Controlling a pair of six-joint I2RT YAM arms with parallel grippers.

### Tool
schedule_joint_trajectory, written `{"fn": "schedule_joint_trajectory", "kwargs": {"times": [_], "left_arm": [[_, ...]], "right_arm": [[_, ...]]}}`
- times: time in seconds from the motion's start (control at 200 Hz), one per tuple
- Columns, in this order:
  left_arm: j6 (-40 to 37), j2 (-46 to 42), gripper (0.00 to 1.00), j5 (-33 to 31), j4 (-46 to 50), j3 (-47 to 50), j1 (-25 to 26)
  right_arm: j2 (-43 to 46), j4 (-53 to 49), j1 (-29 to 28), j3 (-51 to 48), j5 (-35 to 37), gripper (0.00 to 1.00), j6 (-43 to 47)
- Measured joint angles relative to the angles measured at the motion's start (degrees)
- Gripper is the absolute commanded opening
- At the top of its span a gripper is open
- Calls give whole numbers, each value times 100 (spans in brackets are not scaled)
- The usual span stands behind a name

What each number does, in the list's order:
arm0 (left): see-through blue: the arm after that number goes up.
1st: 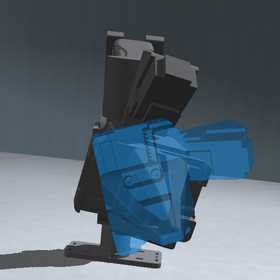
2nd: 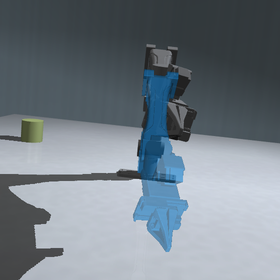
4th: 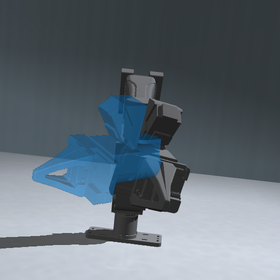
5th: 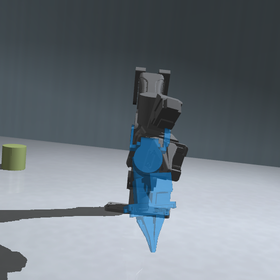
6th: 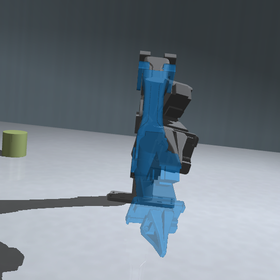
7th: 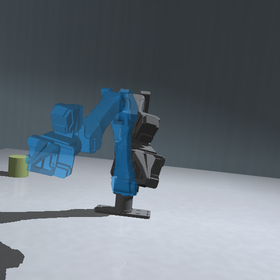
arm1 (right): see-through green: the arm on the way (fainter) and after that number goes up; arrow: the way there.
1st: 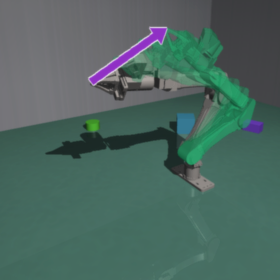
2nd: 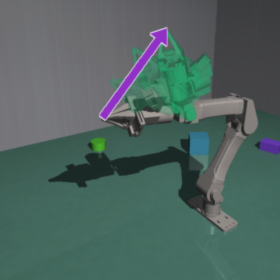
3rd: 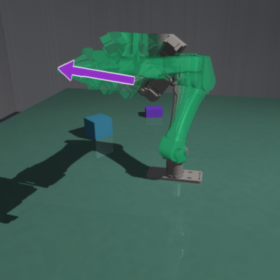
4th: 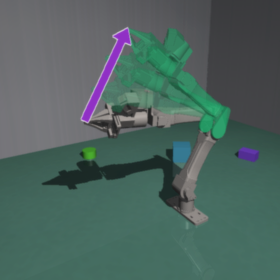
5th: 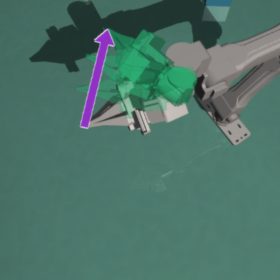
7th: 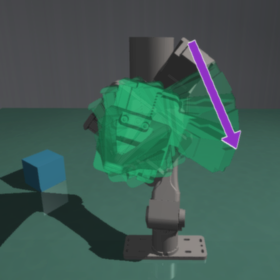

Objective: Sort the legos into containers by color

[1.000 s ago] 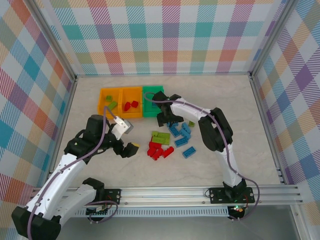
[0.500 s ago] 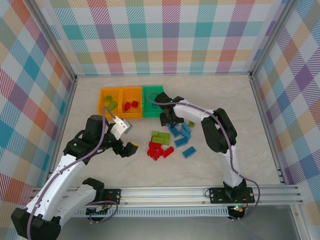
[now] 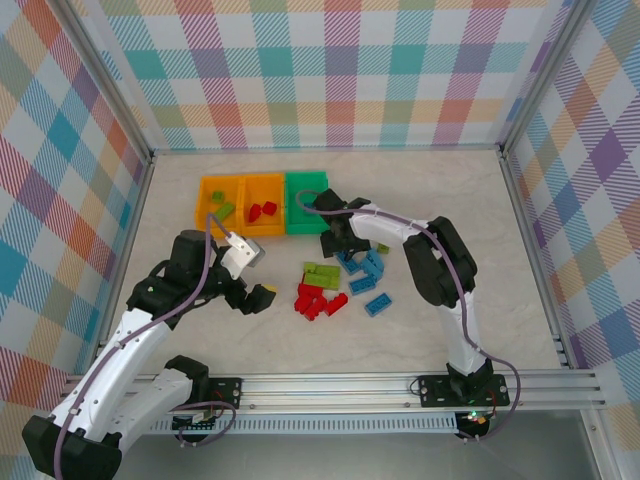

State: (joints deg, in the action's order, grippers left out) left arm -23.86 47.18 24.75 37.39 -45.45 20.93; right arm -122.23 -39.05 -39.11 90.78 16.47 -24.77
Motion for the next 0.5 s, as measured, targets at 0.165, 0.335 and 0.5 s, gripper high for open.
{"fn": "schedule_joint_trajectory", "kwargs": {"times": [0.165,0.335,0.5], "left_arm": [[0,0,100,2,0,0,0],[-4,-76,100,286,-13,0,2],[-33,-498,100,949,-282,125,4]], "right_arm": [[28,85,22,-2,-72,53,-20],[553,533,22,-625,-330,48,111],[2199,1814,22,-2037,-984,46,382]]}}
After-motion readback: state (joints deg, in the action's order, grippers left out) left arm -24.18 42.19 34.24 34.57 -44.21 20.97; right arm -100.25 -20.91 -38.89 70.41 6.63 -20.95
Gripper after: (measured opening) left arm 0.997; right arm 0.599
